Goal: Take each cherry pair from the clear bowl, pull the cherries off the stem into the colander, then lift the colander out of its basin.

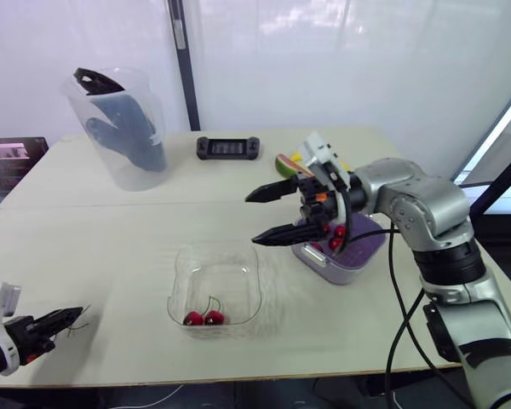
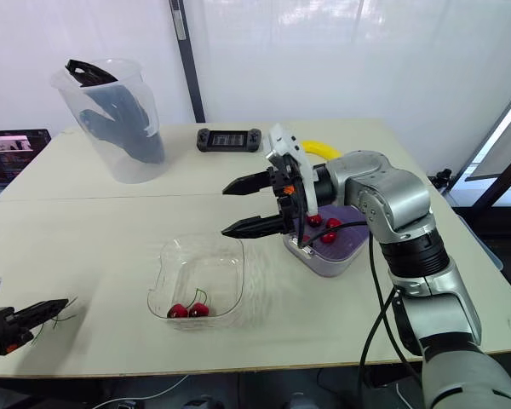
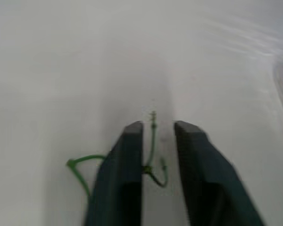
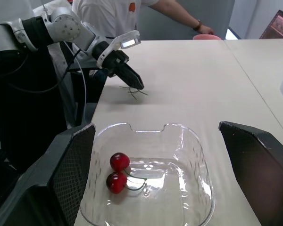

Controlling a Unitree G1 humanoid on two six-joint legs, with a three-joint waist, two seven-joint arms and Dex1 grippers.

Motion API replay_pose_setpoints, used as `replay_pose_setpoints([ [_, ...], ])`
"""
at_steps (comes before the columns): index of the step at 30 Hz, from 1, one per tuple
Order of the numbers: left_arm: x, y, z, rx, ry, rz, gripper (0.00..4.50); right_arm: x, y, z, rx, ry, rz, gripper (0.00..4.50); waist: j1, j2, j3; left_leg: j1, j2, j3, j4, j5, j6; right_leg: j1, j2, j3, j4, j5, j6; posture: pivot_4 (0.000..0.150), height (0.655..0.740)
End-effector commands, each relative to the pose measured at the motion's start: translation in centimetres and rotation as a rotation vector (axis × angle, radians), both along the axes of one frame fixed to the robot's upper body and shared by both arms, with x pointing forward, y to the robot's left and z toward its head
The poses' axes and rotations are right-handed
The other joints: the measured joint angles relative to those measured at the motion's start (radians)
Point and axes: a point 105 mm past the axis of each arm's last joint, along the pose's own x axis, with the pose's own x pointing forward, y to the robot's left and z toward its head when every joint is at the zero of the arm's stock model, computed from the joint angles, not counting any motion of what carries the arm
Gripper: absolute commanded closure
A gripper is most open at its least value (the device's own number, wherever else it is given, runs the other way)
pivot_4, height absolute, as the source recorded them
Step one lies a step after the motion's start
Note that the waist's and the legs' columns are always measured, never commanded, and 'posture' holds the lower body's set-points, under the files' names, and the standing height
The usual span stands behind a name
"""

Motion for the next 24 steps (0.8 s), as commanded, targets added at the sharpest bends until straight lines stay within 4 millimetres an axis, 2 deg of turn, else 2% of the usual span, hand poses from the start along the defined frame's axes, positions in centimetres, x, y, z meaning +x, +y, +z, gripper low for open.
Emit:
replay_pose_setpoints([
  [1, 0.1, 0.8, 1.8, 0.042, -0.077, 0.013, 1.68, -1.0, -0.2, 1.1, 0.035, -0.036, 0.028, 0.0, 0.001, 0.0, 0.0, 0.0, 0.0, 0.0, 0.0, 0.0, 0.0, 0.0, 0.0, 0.0, 0.0, 0.0, 0.0, 0.15, 0.74],
  [4, 0.2, 1.4, 3.1, 0.053, -0.128, 0.023, 0.11, -1.8, -0.4, 1.5, 0.047, -0.029, 0.063, 0.0, 0.001, 0.0, 0.0, 0.0, 0.0, 0.0, 0.0, 0.0, 0.0, 0.0, 0.0, 0.0, 0.0, 0.0, 0.0, 0.15, 0.74],
  [5, 0.3, 1.4, 3.7, 0.06, -0.148, 0.018, 0.02, -1.8, -0.5, 1.7, 0.054, -0.029, 0.061, 0.0, 0.0, 0.0, 0.0, 0.0, 0.0, 0.0, 0.0, 0.0, 0.0, 0.0, -0.001, 0.0, 0.0, 0.0, 0.0, 0.15, 0.74],
  [12, 1.3, 0.4, 9.1, 0.066, -0.324, -0.036, 0.02, -1.4, -1.1, 1.4, 0.031, -0.023, 0.03, 0.0, 0.002, 0.0, 0.0, 0.0, 0.0, 0.0, 0.0, 0.0, 0.0, 0.0, -0.001, 0.0, 0.0, 0.0, 0.0, 0.15, 0.74],
  [14, 1.3, -0.8, 11.4, 0.042, -0.4, -0.101, 0.02, -1.3, -1.4, 1.4, 0.031, -0.019, 0.019, 0.0, 0.001, 0.0, 0.0, 0.0, 0.0, 0.0, 0.0, 0.0, 0.0, 0.0, -0.001, 0.0, 0.0, 0.0, 0.0, 0.15, 0.74],
  [17, 1.2, -3.7, 14.3, 0.01, -0.457, -0.255, 0.02, -1.3, -1.9, 1.2, 0.024, -0.008, -0.002, 0.0, 0.0, 0.0, 0.0, 0.0, 0.0, 0.0, 0.0, 0.0, 0.0, 0.0, -0.001, 0.0, 0.0, 0.0, 0.0, 0.15, 0.74],
  [21, 1.2, -8.3, 16.6, 0.014, -0.461, -0.502, 0.02, -1.8, -2.4, 0.5, -0.009, 0.003, -0.023, 0.0, 0.002, 0.0, 0.0, 0.0, 0.0, 0.0, 0.0, 0.0, 0.0, 0.0, -0.001, 0.0, 0.0, 0.0, 0.0, 0.15, 0.74],
  [24, 2.1, -10.1, 16.2, 0.165, -0.402, -0.614, 0.02, -2.9, -2.3, 0.3, -0.015, -0.005, -0.02, 0.0, 0.0, 0.0, 0.0, 0.0, 0.0, 0.0, 0.0, 0.0, 0.0, 0.0, 0.0, 0.0, 0.0, 0.0, 0.0, 0.15, 0.74],
])
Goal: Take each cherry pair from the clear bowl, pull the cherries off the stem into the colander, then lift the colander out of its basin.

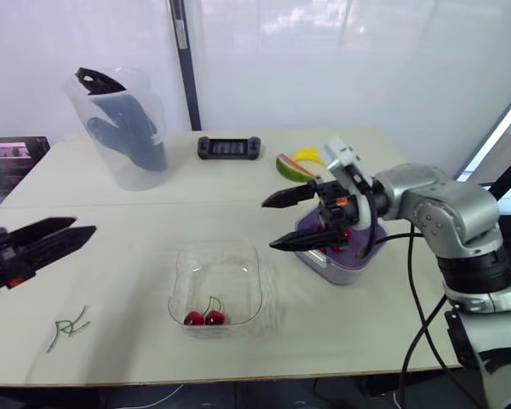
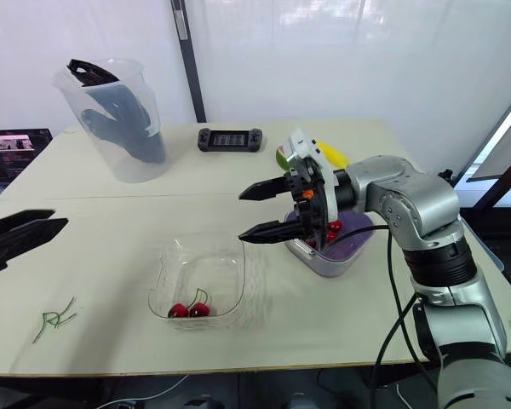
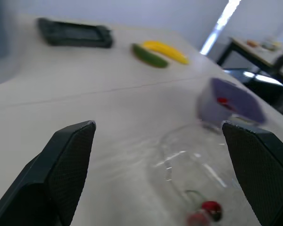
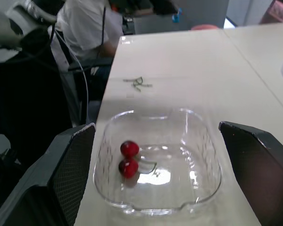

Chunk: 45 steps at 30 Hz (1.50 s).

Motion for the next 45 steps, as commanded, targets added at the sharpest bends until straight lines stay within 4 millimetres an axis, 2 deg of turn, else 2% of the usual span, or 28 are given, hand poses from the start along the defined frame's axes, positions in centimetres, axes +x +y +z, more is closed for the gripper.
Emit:
replay_pose_setpoints([
  [1, 0.6, -2.3, -0.3, 0.207, -0.011, -0.112, 0.02, -2.1, 0.2, 1.3, 0.018, -0.064, 0.028, 0.0, -0.004, 0.001, 0.0, 0.0, 0.0, 0.0, 0.0, 0.0, 0.0, 0.0, 0.0, 0.0, 0.0, 0.0, 0.0, 0.15, 0.74],
  [4, 1.2, -3.8, 0.3, 0.266, -0.055, -0.202, 0.02, -2.8, 0.0, 1.1, 0.007, -0.068, 0.005, 0.0, -0.004, 0.002, 0.001, 0.0, 0.0, 0.002, -0.001, 0.0, 0.0, -0.001, 0.003, 0.001, 0.0, 0.0, 0.0, 0.15, 0.74],
  [7, 1.6, -4.9, 1.0, 0.269, -0.089, -0.278, 0.02, -2.7, -0.5, 0.3, -0.03, -0.052, -0.07, 0.0, -0.003, 0.002, 0.001, 0.0, 0.0, 0.002, -0.001, 0.0, 0.0, -0.001, 0.004, 0.001, 0.0, 0.0, 0.0, 0.15, 0.74],
  [10, 2.9, -3.8, 1.1, 0.268, -0.114, -0.23, 0.02, -2.6, -0.5, 0.2, -0.029, -0.061, -0.106, 0.0, -0.005, 0.002, 0.001, 0.0, 0.0, 0.002, 0.0, 0.0, 0.0, 0.0, 0.004, 0.001, 0.0, 0.0, 0.0, 0.15, 0.74],
  [13, 2.9, -3.3, 0.1, 0.296, -0.09, -0.239, 0.02, -2.4, 0.0, 0.2, -0.035, -0.106, -0.12, 0.0, -0.008, 0.002, 0.001, 0.0, 0.0, 0.002, 0.0, 0.0, 0.0, -0.001, 0.006, 0.001, 0.0, 0.0, 0.0, 0.15, 0.74],
  [17, 2.4, -2.4, -0.9, 0.355, -0.064, -0.212, 0.02, 0.0, 3.0, -0.2, -0.102, -0.219, -0.168, 0.0, -0.018, 0.002, 0.001, 0.0, 0.001, 0.002, -0.001, 0.0, 0.0, -0.001, 0.006, 0.001, 0.0, 0.0, 0.0, 0.15, 0.74],
  [18, 2.2, -2.2, -1.2, 0.365, -0.056, -0.203, 0.02, 0.4, 3.4, -0.6, -0.144, -0.2, -0.181, 0.0, -0.022, 0.002, 0.001, 0.0, 0.001, 0.002, -0.001, 0.0, 0.0, -0.001, 0.006, 0.001, 0.0, 0.0, 0.0, 0.15, 0.74],
  [21, 0.9, -1.3, -2.1, 0.386, -0.036, -0.16, 0.02, 0.0, 6.0, -1.6, -0.255, -0.038, -0.107, 0.0, -0.032, 0.002, 0.001, 0.0, 0.001, 0.002, -0.001, 0.0, 0.0, -0.002, 0.005, 0.001, 0.001, 0.0, 0.0, 0.15, 0.74],
  [23, 0.2, -0.9, -2.6, 0.383, -0.017, -0.136, 0.02, -1.1, 8.1, -1.4, -0.252, 0.095, -0.026, 0.0, -0.031, 0.002, 0.001, 0.0, 0.001, 0.002, -0.002, 0.0, 0.0, -0.003, 0.003, 0.001, 0.001, 0.0, 0.0, 0.15, 0.74],
  [24, -0.2, -0.7, -2.8, 0.38, -0.006, -0.123, 0.02, -1.2, 9.2, -1.4, -0.251, 0.13, -0.012, 0.0, -0.031, 0.002, 0.001, 0.0, 0.001, 0.001, -0.003, 0.0, 0.0, -0.003, 0.003, 0.001, 0.001, 0.0, 0.0, 0.15, 0.74],
  [26, -0.8, -0.2, -3.4, 0.377, 0.01, -0.085, 0.02, -0.8, 11.2, -2.7, -0.298, 0.137, -0.034, 0.0, -0.03, 0.002, 0.001, 0.0, 0.002, 0.001, -0.003, 0.0, 0.0, -0.004, 0.003, 0.001, 0.001, 0.0, 0.0, 0.15, 0.74],
  [30, -1.9, 0.0, -4.1, 0.363, 0.022, -0.039, 0.02, 0.0, 12.2, -6.4, -0.436, 0.153, -0.113, 0.0, -0.021, 0.0, 0.0, 0.0, 0.0, 0.001, -0.002, 0.0, 0.0, -0.003, 0.0, 0.0, 0.001, 0.0, 0.0, 0.15, 0.74],
  [35, -2.8, 0.4, -5.0, 0.371, 0.06, -0.001, 0.02, -0.3, 13.1, -8.7, -0.491, 0.175, -0.129, 0.0, -0.022, 0.0, 0.0, 0.0, 0.0, 0.001, 0.0, 0.0, 0.0, -0.002, 0.0, 0.0, 0.001, 0.0, 0.0, 0.15, 0.74],
  [38, -2.8, 0.2, -5.3, 0.377, 0.062, -0.003, 0.0, -0.4, 13.3, -10.0, -0.521, 0.172, -0.14, 0.81, -0.028, 0.0, 0.0, 0.0, 0.001, 0.0, -0.002, 0.0, 0.0, -0.003, 0.001, 0.0, 0.002, 0.0, -0.001, 0.15, 0.74],
  [41, -2.5, 0.0, -5.2, 0.374, 0.057, -0.011, 0.0, -0.3, 13.2, -11.2, -0.559, 0.146, -0.139, 2.24, -0.029, 0.0, 0.0, 0.0, 0.001, 0.001, -0.002, 0.0, 0.0, -0.004, 0.001, 0.0, 0.002, 0.0, -0.001, 0.15, 0.74],
  [45, -2.2, -0.1, -5.3, 0.377, 0.056, -0.014, 0.0, 0.0, 13.1, -12.2, -0.58, 0.141, -0.15, 2.24, -0.029, 0.0, 0.0, 0.0, 0.0, 0.001, -0.002, 0.0, 0.0, -0.004, 0.001, 0.0, 0.002, 0.0, -0.001, 0.15, 0.74],
])
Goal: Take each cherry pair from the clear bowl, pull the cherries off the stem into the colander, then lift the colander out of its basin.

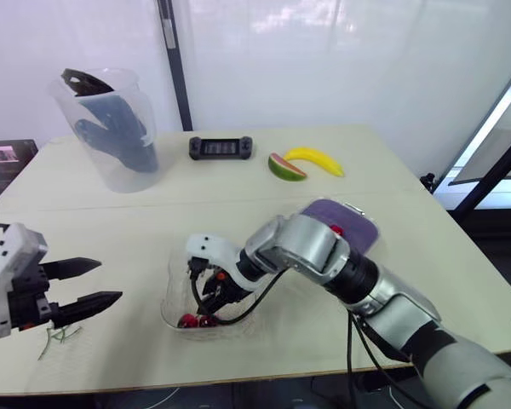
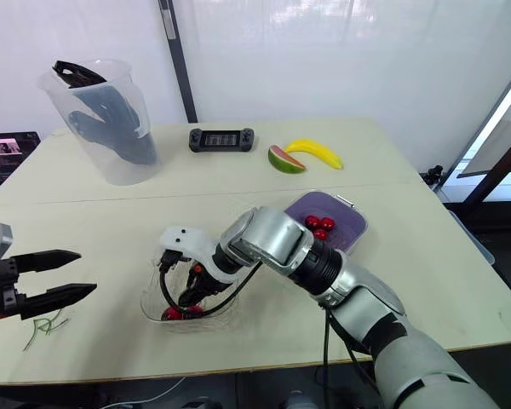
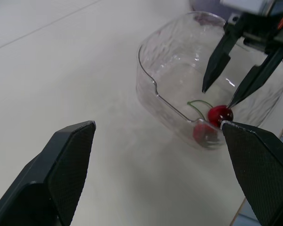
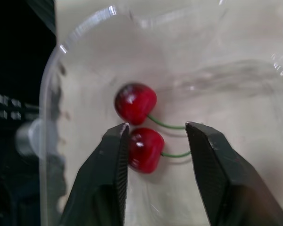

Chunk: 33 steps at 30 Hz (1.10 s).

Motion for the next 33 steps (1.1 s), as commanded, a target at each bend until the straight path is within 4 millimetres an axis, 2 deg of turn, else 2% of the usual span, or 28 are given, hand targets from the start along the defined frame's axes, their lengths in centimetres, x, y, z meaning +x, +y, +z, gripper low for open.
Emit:
replay_pose_setpoints([
  [1, 0.4, -0.1, 0.6, 0.016, -0.031, -0.004, 0.0, 0.2, 0.2, -0.2, -0.001, -0.024, 0.009, 2.24, 0.001, 0.0, 0.0, 0.0, 0.0, 0.0, 0.0, 0.0, 0.0, 0.0, 0.0, 0.0, 0.0, 0.0, 0.0, 0.15, 0.74],
  [11, 1.3, -0.5, 1.5, 0.029, -0.057, -0.049, 0.0, 0.4, 0.1, -1.9, -0.049, -0.044, 0.042, 2.24, 0.0, 0.0, 0.0, 0.0, 0.0, 0.0, 0.0, 0.0, 0.0, 0.0, 0.001, 0.0, 0.0, 0.0, 0.0, 0.15, 0.74],
  [16, 1.2, -1.8, 1.6, 0.007, -0.053, -0.097, 0.0, 0.5, -0.1, -2.1, -0.061, -0.067, 0.051, 2.24, 0.0, 0.0, 0.0, 0.0, 0.0, 0.0, 0.0, 0.0, 0.0, 0.0, 0.0, 0.0, 0.0, 0.0, 0.0, 0.15, 0.74],
  [21, 1.1, -2.1, 1.1, 0.015, -0.041, -0.101, 0.0, 0.8, -0.2, -1.7, -0.06, -0.096, 0.052, 2.24, 0.0, 0.0, 0.0, 0.0, 0.0, 0.0, 0.0, 0.0, 0.0, 0.0, 0.0, 0.0, 0.0, 0.0, 0.0, 0.15, 0.74],
  [26, 1.1, -2.3, 1.0, 0.013, -0.027, -0.118, 0.0, 1.1, -0.4, 0.3, -0.049, -0.191, 0.076, 3.7, 0.001, 0.0, 0.0, 0.0, 0.0, 0.0, 0.0, 0.0, 0.0, 0.0, 0.0, 0.0, 0.0, 0.0, 0.0, 0.15, 0.74],
  [33, 1.9, -2.7, 1.7, -0.024, -0.058, -0.133, 0.0, 1.1, -0.8, 2.6, 0.003, -0.265, 0.111, 3.7, 0.001, 0.0, 0.0, 0.0, 0.0, 0.0, 0.0, 0.0, 0.0, 0.0, 0.0, 0.0, 0.0, 0.0, 0.0, 0.15, 0.74],
])
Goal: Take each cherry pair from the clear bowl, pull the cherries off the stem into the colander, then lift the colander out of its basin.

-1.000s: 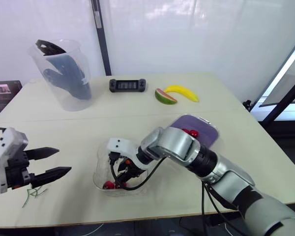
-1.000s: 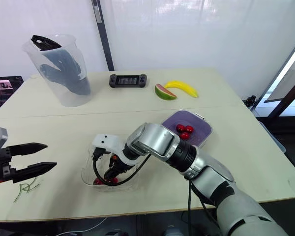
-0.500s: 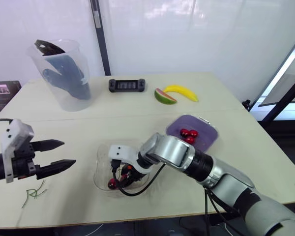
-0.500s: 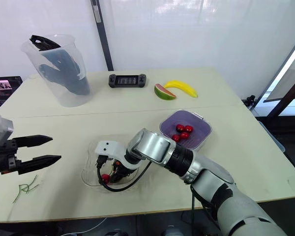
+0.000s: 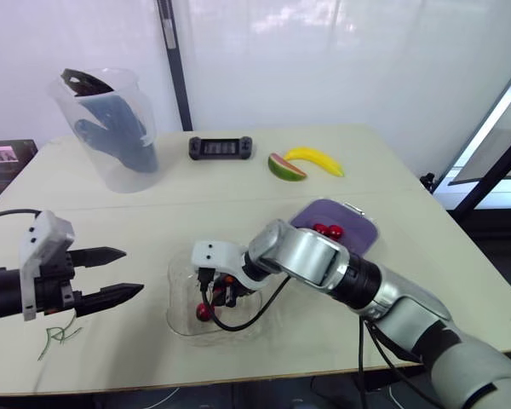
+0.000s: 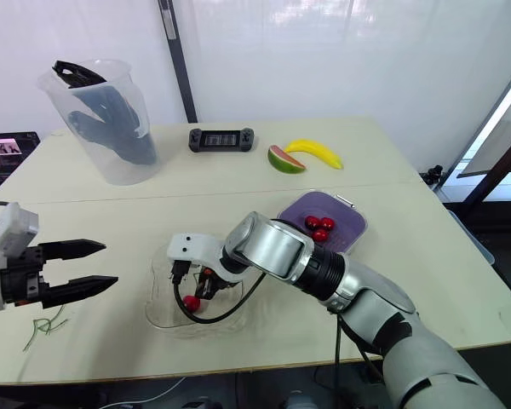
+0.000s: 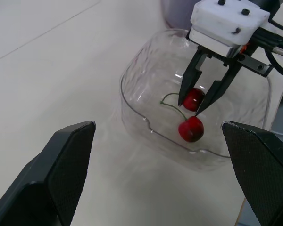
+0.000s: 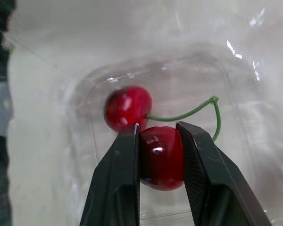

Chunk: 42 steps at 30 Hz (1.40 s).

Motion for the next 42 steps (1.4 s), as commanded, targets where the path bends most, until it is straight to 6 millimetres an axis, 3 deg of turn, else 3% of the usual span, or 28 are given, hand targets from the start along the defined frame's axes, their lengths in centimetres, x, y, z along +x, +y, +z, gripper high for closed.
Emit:
replay_pose_setpoints([
  [1, 0.5, -0.1, 1.0, -0.021, -0.04, -0.005, 0.0, 0.1, 0.2, 3.0, 0.071, -0.102, 0.056, 3.7, 0.001, 0.0, 0.0, 0.0, 0.0, 0.0, 0.0, 0.0, 0.0, 0.0, 0.0, 0.0, 0.0, 0.0, 0.0, 0.15, 0.74],
  [2, 0.6, -0.2, 1.1, -0.025, -0.043, -0.005, 0.0, 0.1, 0.1, 3.2, 0.075, -0.111, 0.06, 3.7, 0.001, 0.0, 0.0, 0.0, 0.0, 0.0, 0.0, 0.0, 0.0, 0.0, 0.0, 0.0, 0.0, 0.0, 0.0, 0.15, 0.74],
  [7, 2.5, -1.1, 5.3, -0.269, -0.16, -0.008, 0.0, 0.5, -0.8, 8.5, 0.256, -0.459, 0.229, 3.7, 0.007, -0.001, 0.0, 0.0, -0.001, -0.001, 0.001, 0.0, 0.0, 0.001, 0.001, -0.002, 0.0, 0.0, 0.0, 0.15, 0.74],
  [13, 4.3, -1.9, 8.7, -0.476, -0.239, -0.01, 0.0, 2.1, -1.9, 12.9, 0.381, -0.716, 0.151, 3.7, 0.0, -0.001, 0.0, 0.0, 0.0, -0.001, 0.002, 0.0, 0.0, 0.001, 0.002, -0.001, 0.001, 0.0, 0.0, 0.15, 0.74],
  [19, 5.7, -4.0, 10.2, -0.529, -0.258, -0.079, 0.0, 3.8, -2.4, 16.2, 0.423, -1.206, 0.092, 3.7, 0.001, -0.001, -0.001, 0.0, -0.001, 0.0, 0.003, 0.0, 0.0, 0.002, 0.001, -0.001, 0.001, 0.0, 0.0, 0.15, 0.74],
  [28, 7.3, -6.9, 11.4, -0.63, -0.243, -0.199, 0.0, 2.6, -2.8, 16.7, 0.381, -1.645, 0.141, 3.7, 0.002, -0.002, -0.001, 0.0, -0.002, 0.0, 0.004, 0.002, -0.004, 0.002, 0.003, -0.001, 0.001, 0.0, 0.0, 0.15, 0.74],
  [36, 7.1, -8.0, 12.3, -0.654, -0.261, -0.296, 0.0, 1.7, -2.8, 15.8, 0.391, -1.628, 0.184, 3.7, 0.0, -0.002, -0.001, 0.0, -0.002, 0.0, 0.003, 0.005, -0.009, 0.002, 0.005, -0.001, 0.002, 0.0, 0.0, 0.15, 0.74],
  [41, 7.0, -8.9, 11.5, -0.598, -0.253, -0.334, 0.0, 1.7, -2.7, 15.8, 0.403, -1.604, 0.181, 3.7, 0.001, -0.002, -0.001, 0.0, -0.002, -0.001, 0.004, 0.005, -0.009, 0.003, 0.005, -0.001, 0.001, 0.0, 0.0, 0.15, 0.74],
  [42, 7.0, -9.1, 11.2, -0.577, -0.254, -0.341, 0.25, 1.7, -2.7, 15.8, 0.405, -1.6, 0.18, 3.71, 0.001, -0.002, -0.001, 0.0, -0.002, -0.001, 0.004, 0.005, -0.009, 0.003, 0.005, -0.001, 0.001, 0.0, 0.0, 0.15, 0.74],
])
